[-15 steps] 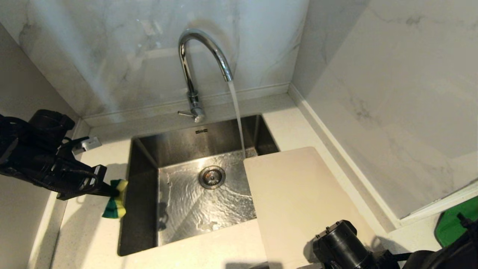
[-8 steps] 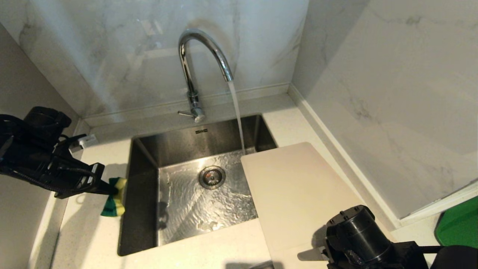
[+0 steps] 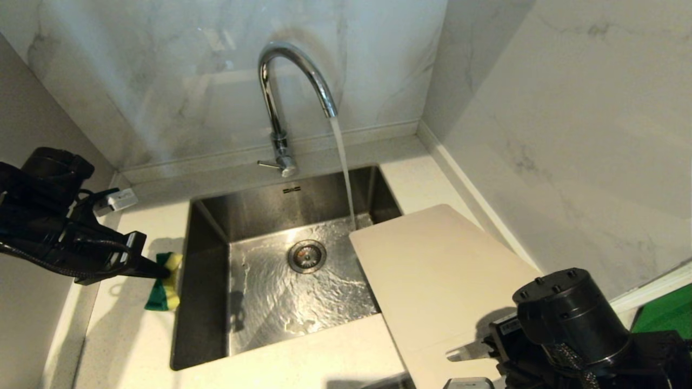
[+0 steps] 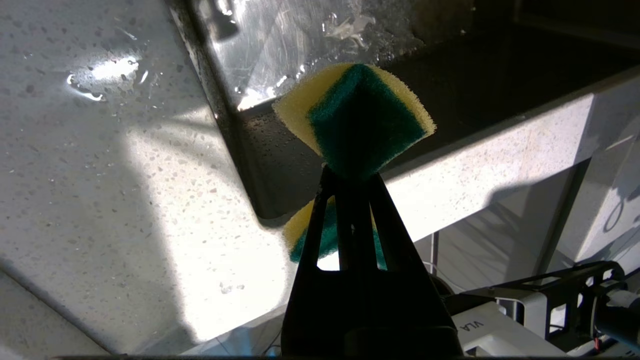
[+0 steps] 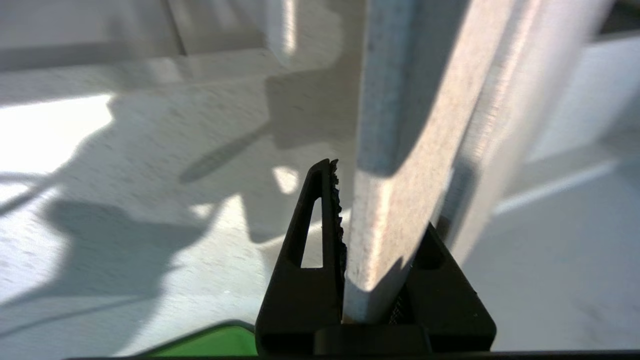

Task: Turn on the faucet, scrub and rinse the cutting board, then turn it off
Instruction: Pick up the cutting board

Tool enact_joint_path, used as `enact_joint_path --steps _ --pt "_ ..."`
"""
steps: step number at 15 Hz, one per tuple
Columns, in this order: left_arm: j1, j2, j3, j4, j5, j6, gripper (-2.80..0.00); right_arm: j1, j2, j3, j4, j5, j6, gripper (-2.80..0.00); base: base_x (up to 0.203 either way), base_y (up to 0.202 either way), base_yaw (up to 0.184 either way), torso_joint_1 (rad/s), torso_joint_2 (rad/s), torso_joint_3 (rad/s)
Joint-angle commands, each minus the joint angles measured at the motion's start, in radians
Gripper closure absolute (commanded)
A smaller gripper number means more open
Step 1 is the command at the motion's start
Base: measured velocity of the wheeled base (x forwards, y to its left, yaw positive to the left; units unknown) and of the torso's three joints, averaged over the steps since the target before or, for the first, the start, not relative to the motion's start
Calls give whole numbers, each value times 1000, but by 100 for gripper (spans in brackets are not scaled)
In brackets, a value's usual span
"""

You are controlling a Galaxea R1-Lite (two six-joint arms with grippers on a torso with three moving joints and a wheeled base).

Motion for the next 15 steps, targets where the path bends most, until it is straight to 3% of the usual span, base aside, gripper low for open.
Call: enact_joint_path --steps 1,4,8,11,12,15 --pt "-12 -26 2 3 -2 -3 0 0 -80 -16 0 2 -39 0 0 0 0 0 0 0" --pt "-16 -33 8 3 -2 -3 0 1 -125 -38 0 7 -59 0 0 0 0 0 0 0" --pt "-23 -43 8 5 -19 -5 0 2 -154 -131 -1 56 -191 0 0 0 0 0 0 0" --pt "-23 -50 8 16 -29 -3 0 2 -204 -137 -1 65 -214 0 0 0 0 0 0 0" --pt "-23 -51 8 16 -30 -3 0 2 -218 -142 -1 70 -254 0 0 0 0 0 0 0" --pt "-23 -49 8 17 -30 -3 0 2 -229 -162 -1 162 -336 0 0 0 0 0 0 0"
